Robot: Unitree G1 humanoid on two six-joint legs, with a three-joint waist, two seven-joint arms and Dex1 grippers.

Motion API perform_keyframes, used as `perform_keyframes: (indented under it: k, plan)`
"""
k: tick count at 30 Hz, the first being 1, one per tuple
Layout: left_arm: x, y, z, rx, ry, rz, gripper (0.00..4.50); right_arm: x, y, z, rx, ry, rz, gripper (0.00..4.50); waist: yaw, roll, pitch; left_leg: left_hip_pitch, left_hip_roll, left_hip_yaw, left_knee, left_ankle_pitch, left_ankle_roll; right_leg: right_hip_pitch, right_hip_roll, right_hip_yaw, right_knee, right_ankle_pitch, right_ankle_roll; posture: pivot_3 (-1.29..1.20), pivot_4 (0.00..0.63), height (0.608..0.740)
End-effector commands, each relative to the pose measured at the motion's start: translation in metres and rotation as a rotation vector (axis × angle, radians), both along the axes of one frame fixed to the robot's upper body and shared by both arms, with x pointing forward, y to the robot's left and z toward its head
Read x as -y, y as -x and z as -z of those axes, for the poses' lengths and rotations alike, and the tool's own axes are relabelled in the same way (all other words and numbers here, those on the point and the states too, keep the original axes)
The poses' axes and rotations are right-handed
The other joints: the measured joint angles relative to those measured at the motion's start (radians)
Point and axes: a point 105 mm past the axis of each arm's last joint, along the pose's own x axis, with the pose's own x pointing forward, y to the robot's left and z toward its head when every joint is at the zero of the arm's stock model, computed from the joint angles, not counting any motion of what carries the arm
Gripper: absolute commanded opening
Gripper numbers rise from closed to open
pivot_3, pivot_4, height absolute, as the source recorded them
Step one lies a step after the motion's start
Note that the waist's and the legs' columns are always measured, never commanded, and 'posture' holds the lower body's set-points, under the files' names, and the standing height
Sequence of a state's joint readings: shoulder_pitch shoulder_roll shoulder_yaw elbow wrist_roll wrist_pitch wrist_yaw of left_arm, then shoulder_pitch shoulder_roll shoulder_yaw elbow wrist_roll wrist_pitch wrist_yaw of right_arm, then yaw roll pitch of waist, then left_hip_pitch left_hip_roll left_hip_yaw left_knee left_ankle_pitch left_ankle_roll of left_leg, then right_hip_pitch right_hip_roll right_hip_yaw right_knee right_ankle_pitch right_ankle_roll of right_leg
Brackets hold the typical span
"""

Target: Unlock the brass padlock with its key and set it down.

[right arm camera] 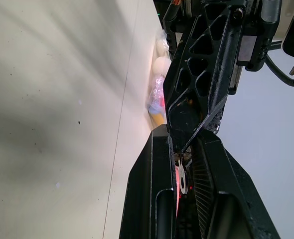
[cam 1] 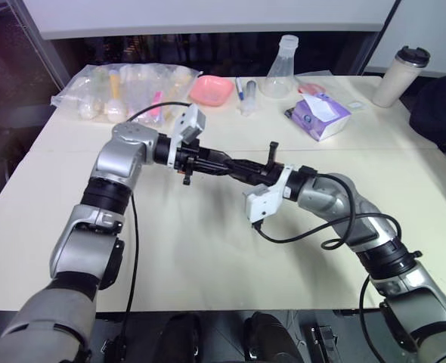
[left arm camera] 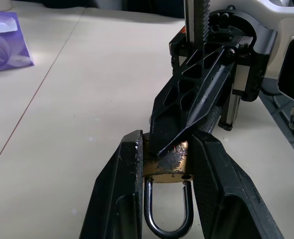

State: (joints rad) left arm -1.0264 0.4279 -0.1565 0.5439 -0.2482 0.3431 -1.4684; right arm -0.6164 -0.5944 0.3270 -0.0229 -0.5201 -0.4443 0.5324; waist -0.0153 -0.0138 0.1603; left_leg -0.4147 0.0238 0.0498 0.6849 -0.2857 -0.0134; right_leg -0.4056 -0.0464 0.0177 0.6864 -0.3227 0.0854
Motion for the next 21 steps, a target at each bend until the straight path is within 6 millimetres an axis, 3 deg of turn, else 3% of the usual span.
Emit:
perform_keyframes:
  k: [1,4,5,6,13,21]
  plan:
    - [-0.001,0.002,-0.010,0.073,0.006,0.006,2.62,-0.003,0.003,-0.013,0.040,-0.029,-0.014,0.00,0.000,0.000,0.000,0.000,0.000,0.000,0.000,0.000,0.000,0.000,0.000,0.000,0.000,0.000,0.000,0.00,0.150,0.715]
    - [-0.012,0.002,-0.013,0.079,0.011,-0.017,3.94,-0.002,0.003,-0.012,0.038,-0.030,-0.009,0.00,-0.001,0.000,0.000,0.000,0.000,0.000,0.000,0.000,0.000,0.000,0.000,0.000,0.000,0.000,0.000,0.00,0.150,0.715]
    - [-0.017,0.001,-0.015,0.077,0.017,-0.031,3.99,-0.002,0.003,-0.012,0.036,-0.031,-0.007,0.00,-0.001,0.000,0.000,0.000,0.000,0.000,0.000,0.000,0.000,0.000,0.000,0.000,0.000,0.000,0.000,0.00,0.150,0.715]
    - [-0.021,0.001,-0.016,0.075,0.021,-0.041,4.38,-0.002,0.003,-0.012,0.035,-0.033,-0.005,0.00,-0.001,0.000,0.000,0.000,0.000,0.000,0.000,0.000,0.000,0.000,0.000,0.000,0.000,0.000,0.000,0.00,0.150,0.715]
    - [-0.047,0.005,-0.039,0.060,0.087,-0.113,4.38,0.002,0.002,-0.010,0.024,-0.028,0.005,0.00,-0.002,0.000,0.000,0.000,0.000,0.000,0.000,0.000,0.000,0.000,0.000,0.000,0.000,0.000,0.000,0.00,0.150,0.715]
    - [-0.050,0.010,-0.040,0.070,0.093,-0.131,4.38,0.004,-0.001,-0.012,0.022,-0.030,0.010,0.00,0.000,0.000,0.000,0.000,0.000,0.000,0.000,0.000,0.000,0.000,0.000,0.000,0.000,0.000,0.000,0.00,0.150,0.715]
